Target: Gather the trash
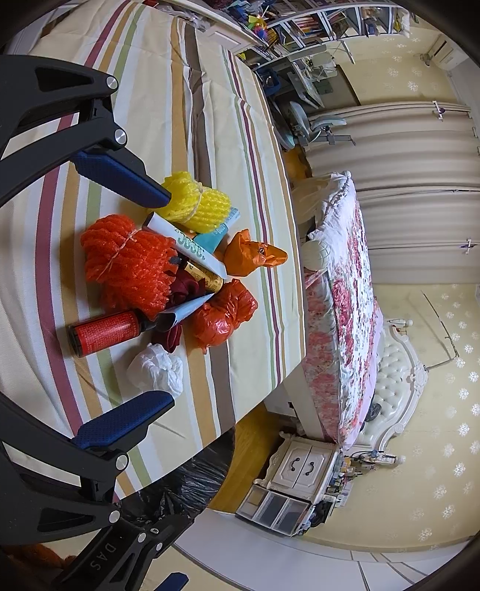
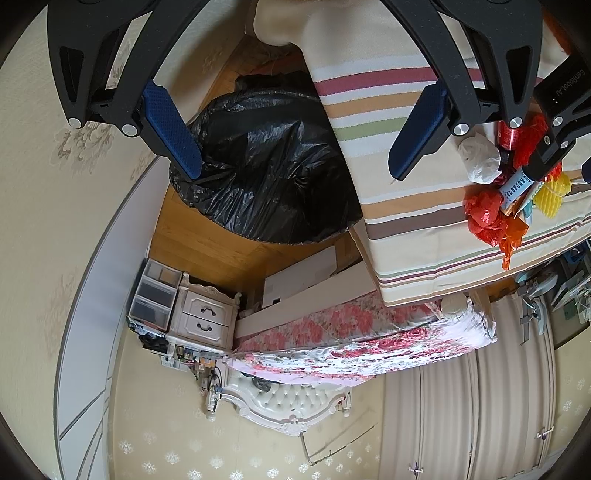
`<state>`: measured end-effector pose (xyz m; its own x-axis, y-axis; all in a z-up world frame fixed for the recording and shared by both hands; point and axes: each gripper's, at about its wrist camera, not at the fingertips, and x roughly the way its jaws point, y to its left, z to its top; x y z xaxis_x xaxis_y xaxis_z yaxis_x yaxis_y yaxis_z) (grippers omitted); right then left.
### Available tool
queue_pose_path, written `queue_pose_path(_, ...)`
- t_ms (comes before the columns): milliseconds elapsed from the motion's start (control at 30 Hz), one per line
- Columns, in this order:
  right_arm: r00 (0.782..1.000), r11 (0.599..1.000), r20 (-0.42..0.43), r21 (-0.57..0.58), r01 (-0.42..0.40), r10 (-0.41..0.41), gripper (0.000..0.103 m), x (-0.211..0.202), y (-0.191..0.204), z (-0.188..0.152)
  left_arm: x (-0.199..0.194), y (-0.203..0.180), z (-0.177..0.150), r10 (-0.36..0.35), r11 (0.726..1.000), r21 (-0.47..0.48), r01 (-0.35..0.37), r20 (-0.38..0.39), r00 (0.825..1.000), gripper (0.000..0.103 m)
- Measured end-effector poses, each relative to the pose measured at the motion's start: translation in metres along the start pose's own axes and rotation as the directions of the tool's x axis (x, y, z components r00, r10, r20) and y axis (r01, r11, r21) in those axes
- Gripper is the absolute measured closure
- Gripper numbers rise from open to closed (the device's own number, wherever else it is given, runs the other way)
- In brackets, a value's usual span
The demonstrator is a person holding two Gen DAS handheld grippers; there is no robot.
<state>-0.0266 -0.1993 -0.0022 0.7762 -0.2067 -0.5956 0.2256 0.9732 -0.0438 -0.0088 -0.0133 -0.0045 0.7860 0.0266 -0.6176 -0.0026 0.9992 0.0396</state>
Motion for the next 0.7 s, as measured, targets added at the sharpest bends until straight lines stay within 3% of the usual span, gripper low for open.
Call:
queue_pose_path(267, 1.0, 1.0, -0.011, -0.004, -0.018, 0.018, 0.004, 0.005, -0.001, -0.006, 0.001, 0.005, -0.005, 0.002, 1.0, 0.004, -0.002, -0.008, 1.0, 0.006)
queue_pose_path(500, 0.998, 0.998, -0.023, -0.019, -0.053, 0.053, 0.005, -0.003, 0.016, -0.002, 0.002, 0.033, -0.019, 0.015, 1.0, -0.024, -0.017, -0.049, 0.999, 0.007)
queue_pose_path(700, 0.991, 0.992, -0.06, -0.029, -0.124, 0.122, 0.021, -0.003, 0.034, -0.003, -0.002, 0.062, -0.03, 0.054, 0.997, -0.054, -0.058, -0.072, 0.996, 0.007)
